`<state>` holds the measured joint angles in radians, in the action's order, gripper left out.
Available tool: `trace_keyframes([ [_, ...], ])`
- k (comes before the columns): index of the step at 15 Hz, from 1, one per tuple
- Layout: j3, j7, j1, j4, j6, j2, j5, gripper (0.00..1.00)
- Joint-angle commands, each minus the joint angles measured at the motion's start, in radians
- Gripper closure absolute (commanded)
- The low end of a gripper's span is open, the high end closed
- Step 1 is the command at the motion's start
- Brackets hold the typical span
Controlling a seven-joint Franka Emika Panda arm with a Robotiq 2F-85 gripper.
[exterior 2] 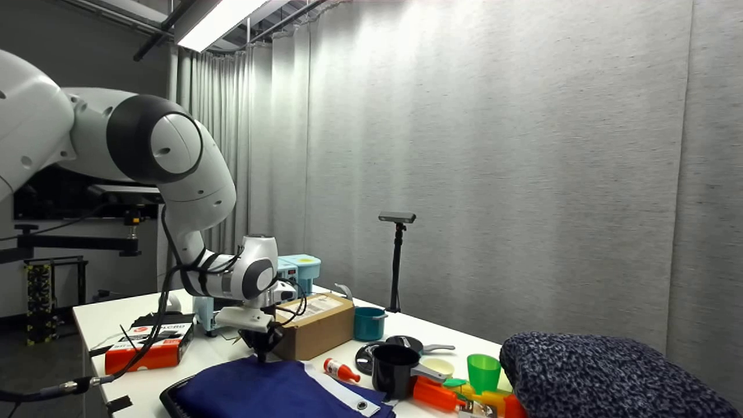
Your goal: Straighten the blue cloth
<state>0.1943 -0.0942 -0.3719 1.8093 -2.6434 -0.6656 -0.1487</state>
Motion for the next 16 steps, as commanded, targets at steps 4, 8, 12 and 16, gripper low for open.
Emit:
trace_keyframes([
  [4, -0.036, -0.014, -0.018, 0.167, 0.007, 0.237, -0.05, 1.0],
  [8, -0.036, -0.038, 0.024, 0.267, 0.047, 0.354, -0.022, 1.0],
  [12, -0.055, -0.017, 0.109, 0.406, 0.082, 0.453, 0.025, 1.0],
  [16, -0.052, 0.081, 0.221, 0.528, 0.047, 0.527, 0.135, 1.0],
])
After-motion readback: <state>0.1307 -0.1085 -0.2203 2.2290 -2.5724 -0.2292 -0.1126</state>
